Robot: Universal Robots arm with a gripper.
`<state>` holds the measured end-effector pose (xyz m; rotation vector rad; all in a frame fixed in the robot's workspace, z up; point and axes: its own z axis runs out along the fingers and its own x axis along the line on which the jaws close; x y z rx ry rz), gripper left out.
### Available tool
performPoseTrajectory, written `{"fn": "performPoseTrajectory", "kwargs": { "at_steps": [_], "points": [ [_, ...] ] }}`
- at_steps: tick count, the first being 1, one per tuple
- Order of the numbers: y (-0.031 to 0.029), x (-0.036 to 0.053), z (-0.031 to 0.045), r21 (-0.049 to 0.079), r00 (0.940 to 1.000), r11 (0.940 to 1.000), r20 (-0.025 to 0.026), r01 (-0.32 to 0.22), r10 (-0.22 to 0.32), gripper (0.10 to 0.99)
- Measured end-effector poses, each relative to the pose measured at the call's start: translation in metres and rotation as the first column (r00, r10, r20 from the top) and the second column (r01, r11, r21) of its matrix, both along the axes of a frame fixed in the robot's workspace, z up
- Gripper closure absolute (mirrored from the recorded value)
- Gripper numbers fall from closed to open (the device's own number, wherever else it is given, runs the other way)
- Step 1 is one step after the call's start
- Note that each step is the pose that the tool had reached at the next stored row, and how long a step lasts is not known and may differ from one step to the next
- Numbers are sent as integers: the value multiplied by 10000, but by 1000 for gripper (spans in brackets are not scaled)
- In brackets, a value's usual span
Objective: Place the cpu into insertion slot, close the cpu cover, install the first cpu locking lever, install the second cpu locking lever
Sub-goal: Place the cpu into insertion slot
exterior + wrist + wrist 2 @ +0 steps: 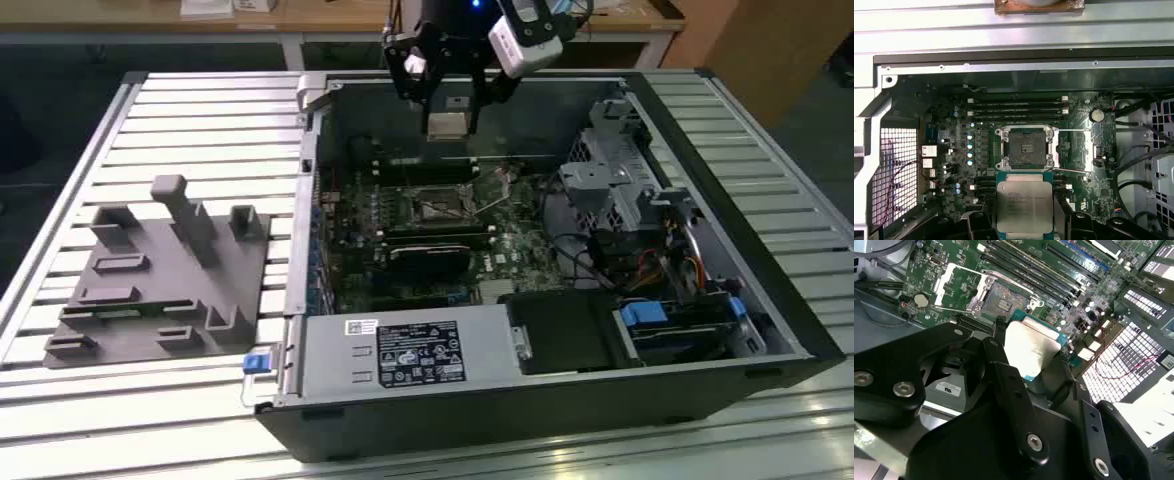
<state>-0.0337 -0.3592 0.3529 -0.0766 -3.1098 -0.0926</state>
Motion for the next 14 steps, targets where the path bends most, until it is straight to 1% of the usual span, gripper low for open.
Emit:
{"fn": "performPoseTrajectory", "kwargs": {
  "at_steps": [7,14],
  "points": [
    [0,0,-5,-5,10000,10000,-1,0,0,549],
    [0,0,-30,-5,10000,10000,0,0,0,549]
  ]
}}
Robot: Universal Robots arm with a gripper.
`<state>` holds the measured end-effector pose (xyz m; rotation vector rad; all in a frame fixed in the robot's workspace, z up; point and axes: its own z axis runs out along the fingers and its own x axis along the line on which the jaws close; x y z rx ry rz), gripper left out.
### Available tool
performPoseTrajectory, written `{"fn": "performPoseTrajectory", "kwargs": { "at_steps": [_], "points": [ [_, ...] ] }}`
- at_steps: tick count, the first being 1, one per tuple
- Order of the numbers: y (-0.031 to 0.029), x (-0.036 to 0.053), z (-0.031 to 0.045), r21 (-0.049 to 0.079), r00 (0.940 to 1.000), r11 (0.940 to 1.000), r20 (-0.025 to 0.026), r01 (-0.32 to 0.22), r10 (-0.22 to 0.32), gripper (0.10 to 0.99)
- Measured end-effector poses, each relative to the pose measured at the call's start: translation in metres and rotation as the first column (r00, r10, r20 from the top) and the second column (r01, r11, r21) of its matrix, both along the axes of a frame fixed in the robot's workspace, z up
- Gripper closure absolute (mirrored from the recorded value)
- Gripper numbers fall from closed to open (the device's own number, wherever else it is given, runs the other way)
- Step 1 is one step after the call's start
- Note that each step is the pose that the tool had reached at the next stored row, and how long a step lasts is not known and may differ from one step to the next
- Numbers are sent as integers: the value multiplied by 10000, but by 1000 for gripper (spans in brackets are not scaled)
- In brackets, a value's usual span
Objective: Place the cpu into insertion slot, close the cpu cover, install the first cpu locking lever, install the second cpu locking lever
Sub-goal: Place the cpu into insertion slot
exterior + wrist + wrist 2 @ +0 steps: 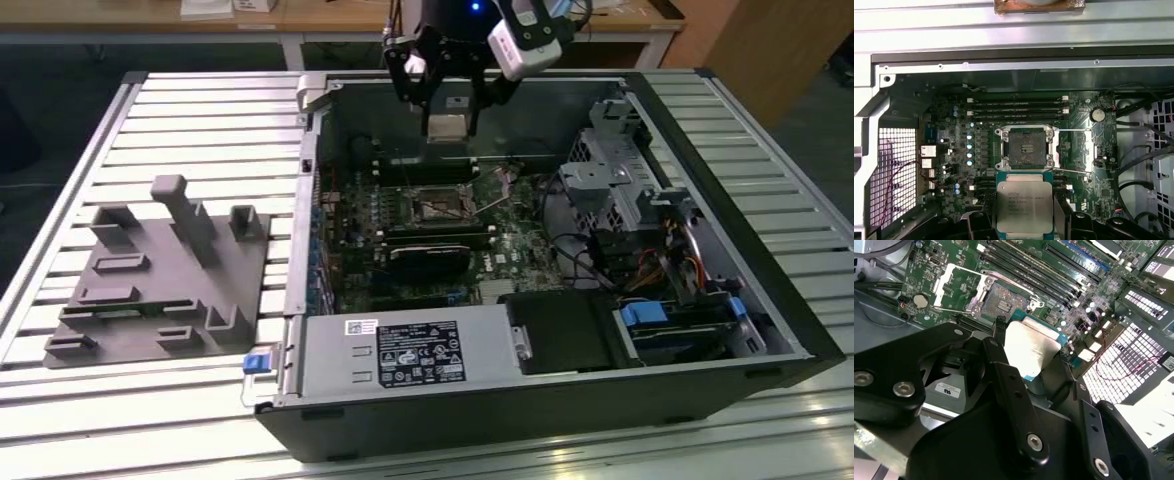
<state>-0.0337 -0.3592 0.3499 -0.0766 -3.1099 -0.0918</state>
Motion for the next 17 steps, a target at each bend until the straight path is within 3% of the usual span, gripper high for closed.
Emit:
{"fn": "performPoseTrajectory", "kwargs": {
  "at_steps": [17],
  "points": [
    [0,0,-110,-36,10000,10000,0,0,0,549]
  ]
}}
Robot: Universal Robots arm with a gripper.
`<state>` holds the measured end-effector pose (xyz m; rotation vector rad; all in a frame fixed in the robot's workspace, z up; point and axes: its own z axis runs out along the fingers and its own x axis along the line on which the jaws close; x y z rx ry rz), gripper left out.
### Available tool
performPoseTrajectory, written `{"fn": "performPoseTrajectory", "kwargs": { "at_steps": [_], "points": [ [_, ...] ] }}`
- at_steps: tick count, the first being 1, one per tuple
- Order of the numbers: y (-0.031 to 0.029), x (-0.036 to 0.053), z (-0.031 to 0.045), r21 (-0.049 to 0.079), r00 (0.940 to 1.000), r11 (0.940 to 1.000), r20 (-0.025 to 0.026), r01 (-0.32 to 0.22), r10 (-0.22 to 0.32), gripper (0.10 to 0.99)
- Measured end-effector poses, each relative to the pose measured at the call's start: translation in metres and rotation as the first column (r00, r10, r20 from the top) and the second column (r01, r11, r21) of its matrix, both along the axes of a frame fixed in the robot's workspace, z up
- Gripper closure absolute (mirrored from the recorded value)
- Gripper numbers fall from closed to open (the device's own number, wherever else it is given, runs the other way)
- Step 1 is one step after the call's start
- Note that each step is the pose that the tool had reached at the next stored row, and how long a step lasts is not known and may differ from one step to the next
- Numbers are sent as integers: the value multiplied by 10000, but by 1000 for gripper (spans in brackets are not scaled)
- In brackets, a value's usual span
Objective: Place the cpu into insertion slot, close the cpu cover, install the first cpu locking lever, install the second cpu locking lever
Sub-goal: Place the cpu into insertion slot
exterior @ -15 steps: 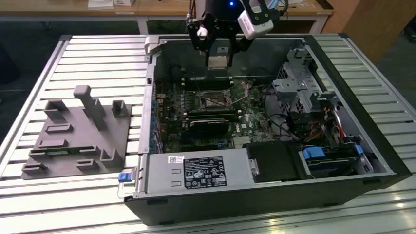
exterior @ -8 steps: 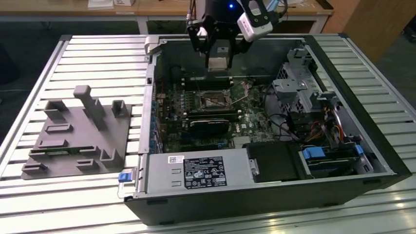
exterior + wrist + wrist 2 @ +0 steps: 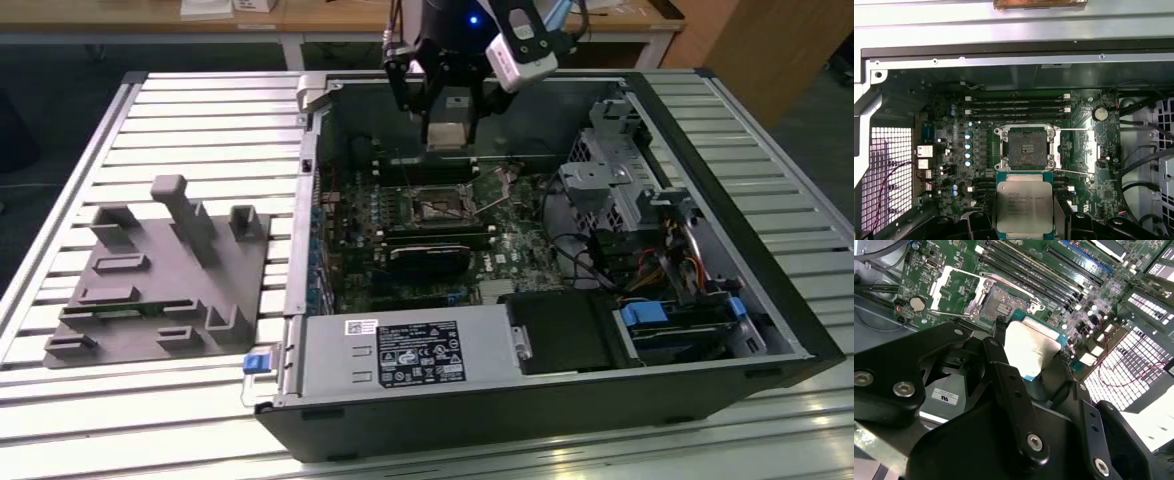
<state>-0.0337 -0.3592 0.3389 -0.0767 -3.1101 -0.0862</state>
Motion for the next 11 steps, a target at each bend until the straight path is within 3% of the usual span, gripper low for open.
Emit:
{"fn": "performPoseTrajectory", "kwargs": {
  "at_steps": [11],
  "points": [
    [0,0,-107,-17,10000,10000,0,0,0,549]
  ]
}}
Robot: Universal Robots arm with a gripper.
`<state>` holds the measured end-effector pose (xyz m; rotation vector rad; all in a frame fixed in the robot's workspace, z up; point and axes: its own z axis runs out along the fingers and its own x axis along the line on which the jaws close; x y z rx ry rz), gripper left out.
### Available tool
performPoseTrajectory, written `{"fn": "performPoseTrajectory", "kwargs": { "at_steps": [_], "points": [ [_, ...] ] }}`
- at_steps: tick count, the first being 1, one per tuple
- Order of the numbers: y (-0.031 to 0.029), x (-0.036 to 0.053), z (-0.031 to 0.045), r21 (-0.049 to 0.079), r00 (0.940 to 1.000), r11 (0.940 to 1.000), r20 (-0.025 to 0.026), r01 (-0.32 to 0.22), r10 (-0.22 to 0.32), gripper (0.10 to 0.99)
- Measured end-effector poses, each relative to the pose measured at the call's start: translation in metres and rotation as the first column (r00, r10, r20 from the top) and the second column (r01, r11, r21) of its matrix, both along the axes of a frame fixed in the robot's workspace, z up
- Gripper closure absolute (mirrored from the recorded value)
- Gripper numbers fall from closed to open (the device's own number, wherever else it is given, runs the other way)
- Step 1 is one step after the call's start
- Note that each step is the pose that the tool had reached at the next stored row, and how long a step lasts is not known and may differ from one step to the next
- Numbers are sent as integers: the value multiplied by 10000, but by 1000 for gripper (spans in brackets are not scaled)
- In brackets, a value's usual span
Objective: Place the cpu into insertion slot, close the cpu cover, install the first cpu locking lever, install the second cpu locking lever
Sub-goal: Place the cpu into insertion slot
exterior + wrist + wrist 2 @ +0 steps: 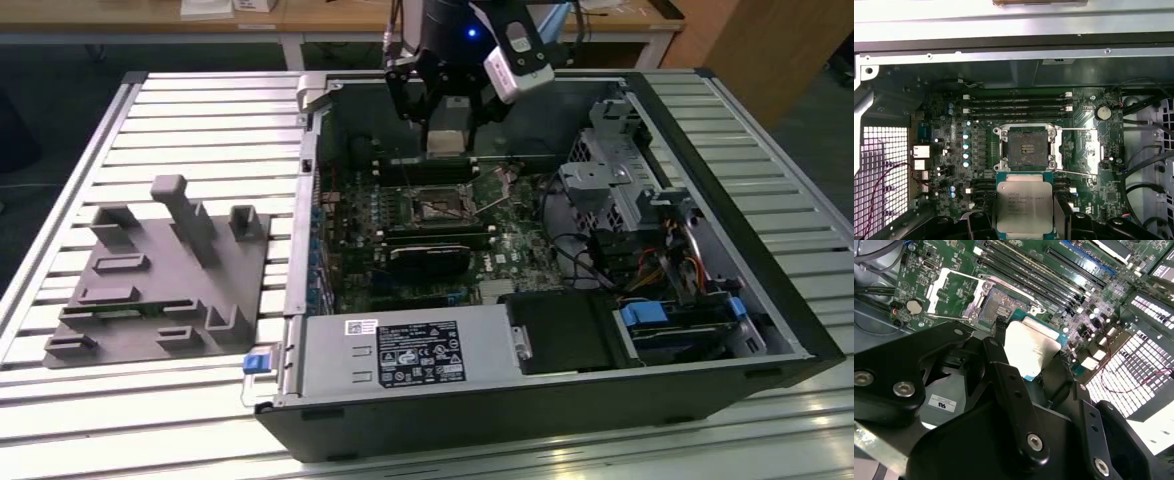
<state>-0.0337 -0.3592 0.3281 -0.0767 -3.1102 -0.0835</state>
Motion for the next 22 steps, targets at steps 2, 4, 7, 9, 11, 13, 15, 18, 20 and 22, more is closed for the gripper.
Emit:
{"fn": "performPoseTrajectory", "kwargs": {
  "at_steps": [2,4,7,9,11,13,15,18,20,22],
  "points": [
    [0,0,-28,-1,10000,10000,0,0,0,549],
    [0,0,-54,-4,10000,10000,-1,0,0,549],
    [0,0,-91,-2,10000,10000,0,0,0,549],
    [0,0,-114,-4,10000,10000,0,0,0,549],
    [0,0,-133,-5,10000,10000,0,0,0,549],
    [0,0,-152,-6,10000,10000,0,0,0,549],
    [0,0,-171,-6,10000,10000,0,0,0,549],
    [0,0,-202,-7,10000,10000,0,0,0,549],
    [0,0,-226,-7,10000,10000,0,0,0,549],
    [0,0,-256,-7,10000,10000,0,0,0,549]
  ]
}}
